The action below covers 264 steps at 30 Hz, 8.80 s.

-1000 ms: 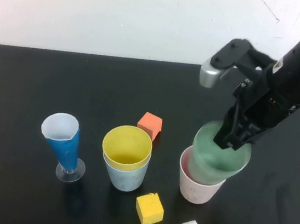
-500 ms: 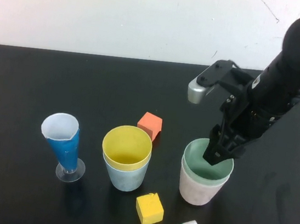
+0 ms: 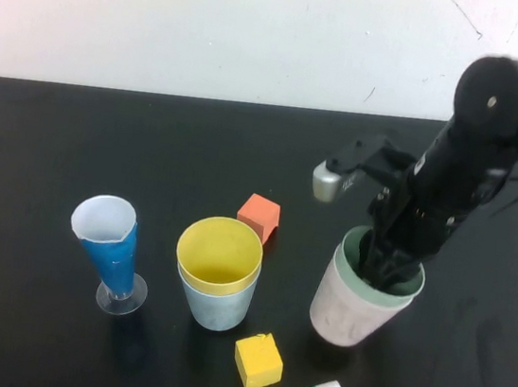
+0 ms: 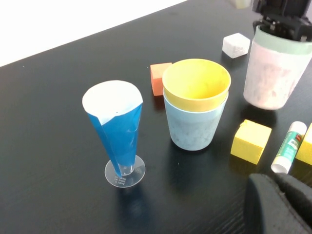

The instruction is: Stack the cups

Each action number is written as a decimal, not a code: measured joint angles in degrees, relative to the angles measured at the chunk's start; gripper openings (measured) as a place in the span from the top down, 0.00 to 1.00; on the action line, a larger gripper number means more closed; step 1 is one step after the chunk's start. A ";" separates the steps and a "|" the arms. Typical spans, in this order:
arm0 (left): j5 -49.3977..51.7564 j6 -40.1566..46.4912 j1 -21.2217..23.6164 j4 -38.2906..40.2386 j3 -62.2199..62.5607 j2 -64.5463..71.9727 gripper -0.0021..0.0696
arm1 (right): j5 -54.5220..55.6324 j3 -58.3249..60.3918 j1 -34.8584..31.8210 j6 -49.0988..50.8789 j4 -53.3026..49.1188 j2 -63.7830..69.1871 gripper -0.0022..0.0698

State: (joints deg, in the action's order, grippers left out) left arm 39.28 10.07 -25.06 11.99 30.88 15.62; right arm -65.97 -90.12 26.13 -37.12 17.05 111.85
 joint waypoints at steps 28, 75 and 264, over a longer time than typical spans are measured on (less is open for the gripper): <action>3.90 0.11 0.00 0.00 0.00 0.00 0.97 | -0.54 -18.31 10.50 -17.27 10.34 -0.31 0.85; 4.29 0.00 0.00 0.10 0.00 0.00 0.97 | -4.53 -18.20 5.79 -18.12 10.25 -10.14 0.90; -21.11 -28.72 20.88 -14.43 -31.69 -16.49 0.97 | 46.15 91.51 -20.86 34.59 -25.51 -112.65 0.97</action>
State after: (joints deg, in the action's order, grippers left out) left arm 18.17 -18.65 -4.18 -2.44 -0.81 -0.87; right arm -19.82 1.39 5.27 -2.53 -8.46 -0.80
